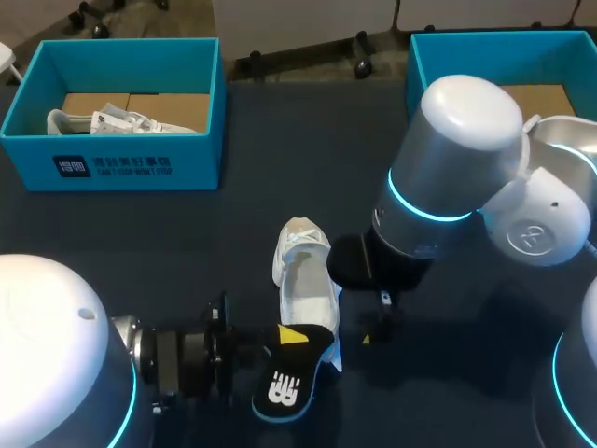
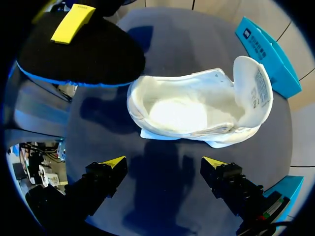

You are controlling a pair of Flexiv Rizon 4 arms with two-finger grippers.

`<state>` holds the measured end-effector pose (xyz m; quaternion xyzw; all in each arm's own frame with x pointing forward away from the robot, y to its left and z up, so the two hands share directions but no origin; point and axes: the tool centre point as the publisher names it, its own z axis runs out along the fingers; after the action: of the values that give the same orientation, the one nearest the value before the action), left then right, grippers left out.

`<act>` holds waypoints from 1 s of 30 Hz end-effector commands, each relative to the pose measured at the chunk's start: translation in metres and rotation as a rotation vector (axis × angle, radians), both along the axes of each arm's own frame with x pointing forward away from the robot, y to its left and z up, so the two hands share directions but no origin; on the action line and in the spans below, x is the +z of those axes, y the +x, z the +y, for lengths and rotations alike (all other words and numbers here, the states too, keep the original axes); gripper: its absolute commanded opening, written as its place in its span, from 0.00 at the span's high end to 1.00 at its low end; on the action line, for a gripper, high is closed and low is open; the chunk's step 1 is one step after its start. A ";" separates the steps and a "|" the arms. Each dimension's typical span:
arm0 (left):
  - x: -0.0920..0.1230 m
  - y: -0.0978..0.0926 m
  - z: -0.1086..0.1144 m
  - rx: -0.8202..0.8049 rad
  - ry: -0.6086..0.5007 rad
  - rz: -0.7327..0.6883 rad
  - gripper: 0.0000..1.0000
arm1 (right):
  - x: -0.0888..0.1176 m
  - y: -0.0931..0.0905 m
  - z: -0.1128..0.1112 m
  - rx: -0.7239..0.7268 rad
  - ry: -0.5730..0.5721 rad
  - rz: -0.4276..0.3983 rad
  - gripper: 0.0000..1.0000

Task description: Take the shoe out of the shoebox, open the shoe tongue, remove and reinsert the insole, then place the shoe into the shoebox

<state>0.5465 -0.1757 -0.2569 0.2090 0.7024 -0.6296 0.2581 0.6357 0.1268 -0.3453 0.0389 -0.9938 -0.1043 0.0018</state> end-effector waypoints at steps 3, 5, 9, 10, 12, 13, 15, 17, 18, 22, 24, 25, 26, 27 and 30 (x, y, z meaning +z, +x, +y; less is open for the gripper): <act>-0.006 0.020 -0.008 -0.041 -0.013 0.046 1.00 | -0.012 0.001 0.005 0.002 0.012 0.001 0.00; -0.006 0.023 -0.008 -0.044 -0.010 0.056 1.00 | -0.012 0.001 0.005 0.002 0.012 0.001 0.00; -0.006 0.026 -0.008 -0.053 -0.009 0.077 1.00 | -0.012 0.001 0.005 0.002 0.012 0.001 0.00; -0.007 0.027 -0.008 -0.060 -0.007 0.088 1.00 | -0.012 0.001 0.005 0.002 0.012 0.001 0.00; -0.008 0.028 -0.010 -0.064 -0.007 0.091 1.00 | -0.012 0.001 0.005 0.002 0.012 0.001 0.00; -0.009 0.029 -0.011 -0.075 -0.003 0.102 1.00 | -0.012 0.001 0.005 0.002 0.012 0.001 0.00; -0.010 0.032 -0.014 -0.075 -0.004 0.101 1.00 | -0.012 0.001 0.005 0.002 0.012 0.001 0.00; -0.012 0.034 -0.016 -0.072 0.000 0.098 1.00 | -0.012 0.001 0.005 0.002 0.012 0.001 0.00; -0.013 0.036 -0.018 -0.069 0.000 0.099 1.00 | -0.012 0.001 0.005 0.002 0.012 0.001 0.00; -0.015 0.039 -0.020 -0.065 -0.007 0.111 1.00 | -0.012 0.001 0.005 0.002 0.012 0.001 0.00; -0.020 0.040 -0.021 -0.066 -0.005 0.115 1.00 | -0.012 0.001 0.005 0.002 0.012 0.001 0.00; -0.021 0.040 -0.022 -0.067 -0.004 0.115 1.00 | -0.012 0.001 0.005 0.002 0.012 0.001 0.00; -0.023 0.041 -0.023 -0.067 -0.001 0.117 1.00 | -0.012 0.001 0.005 0.002 0.012 0.001 0.00; -0.026 0.041 -0.023 -0.067 0.001 0.121 1.00 | -0.012 0.001 0.005 0.002 0.012 0.001 0.00; -0.031 0.044 -0.025 -0.065 0.003 0.121 1.00 | -0.012 0.001 0.005 0.002 0.012 0.001 0.00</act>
<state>0.5851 -0.1908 -0.2807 0.1933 0.7117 -0.6464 0.1955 0.6371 0.1310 -0.3562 0.0400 -0.9931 -0.1106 0.0022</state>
